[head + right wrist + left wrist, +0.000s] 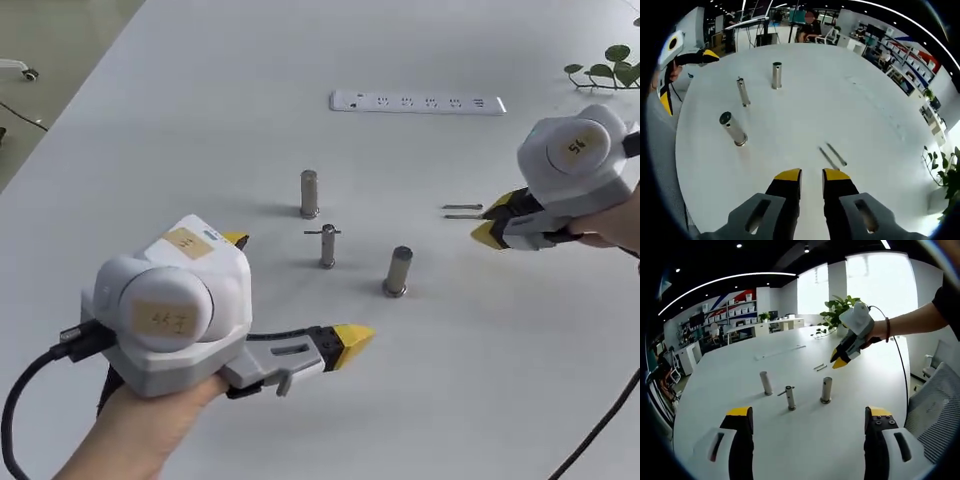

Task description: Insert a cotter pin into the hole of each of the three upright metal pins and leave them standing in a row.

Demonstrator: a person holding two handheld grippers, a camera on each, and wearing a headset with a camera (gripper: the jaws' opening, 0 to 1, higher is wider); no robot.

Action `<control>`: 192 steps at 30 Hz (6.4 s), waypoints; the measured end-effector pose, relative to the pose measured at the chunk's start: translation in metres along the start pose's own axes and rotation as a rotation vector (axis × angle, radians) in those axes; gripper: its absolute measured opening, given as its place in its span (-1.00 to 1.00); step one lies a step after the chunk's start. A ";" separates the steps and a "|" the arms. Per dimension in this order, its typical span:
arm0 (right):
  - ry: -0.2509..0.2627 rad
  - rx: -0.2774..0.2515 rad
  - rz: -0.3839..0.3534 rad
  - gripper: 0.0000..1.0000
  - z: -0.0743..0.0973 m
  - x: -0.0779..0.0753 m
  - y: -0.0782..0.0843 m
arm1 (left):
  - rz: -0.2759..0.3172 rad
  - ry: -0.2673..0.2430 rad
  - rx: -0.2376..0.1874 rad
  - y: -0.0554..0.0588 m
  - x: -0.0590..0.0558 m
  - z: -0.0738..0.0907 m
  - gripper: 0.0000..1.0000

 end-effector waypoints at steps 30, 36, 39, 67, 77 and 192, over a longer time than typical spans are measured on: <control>-0.056 0.133 0.018 -0.92 -0.031 -0.031 0.016 | -0.016 0.001 0.027 0.008 0.006 -0.002 0.65; -0.116 0.141 -0.004 -1.00 -0.035 -0.037 0.015 | -0.015 -0.006 0.026 0.008 0.007 -0.002 0.65; -0.122 0.148 0.006 -1.00 -0.036 -0.035 0.016 | -0.014 -0.004 0.028 0.008 0.006 -0.002 0.65; -0.112 0.068 0.224 -1.00 -0.020 -0.014 -0.005 | 0.020 -0.006 0.027 0.007 0.007 0.002 0.57; -0.117 -0.016 0.300 -1.00 -0.003 0.012 -0.029 | 0.050 -0.011 0.021 0.005 0.008 0.002 0.49; -0.495 -0.342 -0.031 -0.76 0.056 0.160 -0.066 | 0.205 0.325 0.071 0.000 -0.033 0.001 -1.00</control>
Point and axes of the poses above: the centre of the closed fingertips' face, and the gripper's own axes: z roughly backward along the fingers, x roughly to its left, y roughly out of its underside, the point moved 2 cm from there along z, roughly backward along the fingers, and after that the axes turned 5 degrees about -x, right-handed, at the moved point
